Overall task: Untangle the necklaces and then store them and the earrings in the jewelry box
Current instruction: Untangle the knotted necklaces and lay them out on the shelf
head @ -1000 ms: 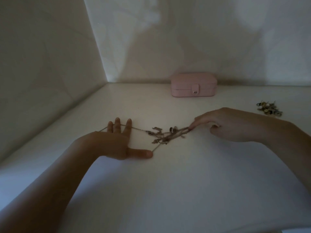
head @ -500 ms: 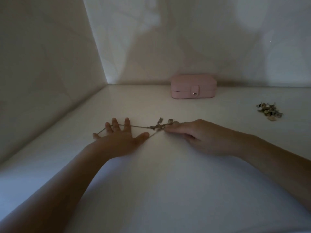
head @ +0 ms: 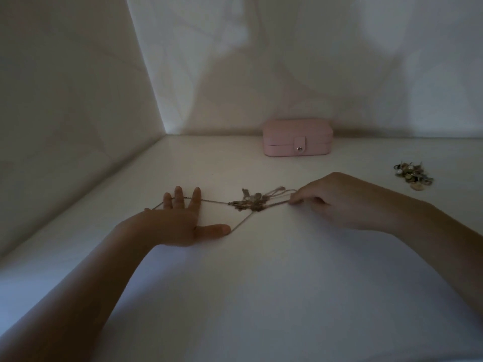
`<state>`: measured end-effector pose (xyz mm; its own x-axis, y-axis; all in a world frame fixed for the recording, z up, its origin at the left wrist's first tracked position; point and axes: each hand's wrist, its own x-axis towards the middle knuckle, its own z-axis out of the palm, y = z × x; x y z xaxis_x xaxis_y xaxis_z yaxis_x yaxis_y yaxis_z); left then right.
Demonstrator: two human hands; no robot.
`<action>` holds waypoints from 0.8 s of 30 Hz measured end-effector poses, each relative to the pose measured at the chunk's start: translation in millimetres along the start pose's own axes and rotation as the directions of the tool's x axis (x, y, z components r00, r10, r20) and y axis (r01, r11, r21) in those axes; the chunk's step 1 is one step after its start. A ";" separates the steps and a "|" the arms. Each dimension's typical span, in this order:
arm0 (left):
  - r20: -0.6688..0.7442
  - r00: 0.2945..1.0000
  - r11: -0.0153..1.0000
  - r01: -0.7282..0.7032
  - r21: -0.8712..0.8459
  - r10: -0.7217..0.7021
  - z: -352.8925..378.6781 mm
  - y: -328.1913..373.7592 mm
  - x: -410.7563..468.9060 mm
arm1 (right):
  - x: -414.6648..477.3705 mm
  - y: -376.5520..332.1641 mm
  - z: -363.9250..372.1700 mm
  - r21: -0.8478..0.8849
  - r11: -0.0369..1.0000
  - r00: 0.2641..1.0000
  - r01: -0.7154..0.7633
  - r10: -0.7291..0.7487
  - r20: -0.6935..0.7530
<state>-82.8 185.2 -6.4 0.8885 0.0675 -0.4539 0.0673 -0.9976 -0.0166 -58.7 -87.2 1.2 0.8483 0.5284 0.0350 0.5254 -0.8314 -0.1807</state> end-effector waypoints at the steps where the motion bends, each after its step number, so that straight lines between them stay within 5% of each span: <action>1: 0.022 1.000 1.000 -0.016 0.019 0.015 -2.2 -1.4 -1.7 | -1.4 1.7 -2.3 0.007 1.000 1.000 -0.008 0.008 -0.010; 9: 0.153 0.980 0.984 -0.146 0.100 0.130 -8.2 -14.8 -11.3 | -6.8 -8.3 -6.7 -0.260 0.959 0.988 -0.111 0.078 -0.134; 15: 0.169 0.975 0.983 -0.162 0.091 0.145 -8.9 -16.8 -14.3 | -15.9 6.7 -13.9 -0.560 0.786 0.962 -0.261 0.262 -0.079; 17: 0.165 0.976 0.983 -0.160 0.092 0.144 -8.1 -16.2 -16.1 | -11.1 9.5 -10.2 -0.460 0.857 0.971 -0.234 0.186 -0.148; 19: 0.127 0.980 0.985 -0.160 0.065 0.150 -6.5 -13.9 -18.5 | -1.5 3.3 0.3 -0.111 0.993 0.951 -0.039 0.003 -0.308; 22: -0.063 0.988 0.986 -0.145 -0.087 0.139 -1.3 -0.1 -15.3 | 6.6 -28.0 16.2 0.159 0.924 0.917 0.348 -0.301 -0.260; 24: -0.179 0.980 0.980 -0.115 -0.164 0.085 5.5 13.3 -10.1 | 6.5 -39.6 28.7 0.211 0.891 0.912 0.401 -0.368 -0.180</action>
<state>-93.3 171.2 -6.9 0.9577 -0.0162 -0.2872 0.0380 -0.9825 0.1822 -75.9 -45.9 -19.7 0.5924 0.7573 0.2749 0.7945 -0.4928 -0.3548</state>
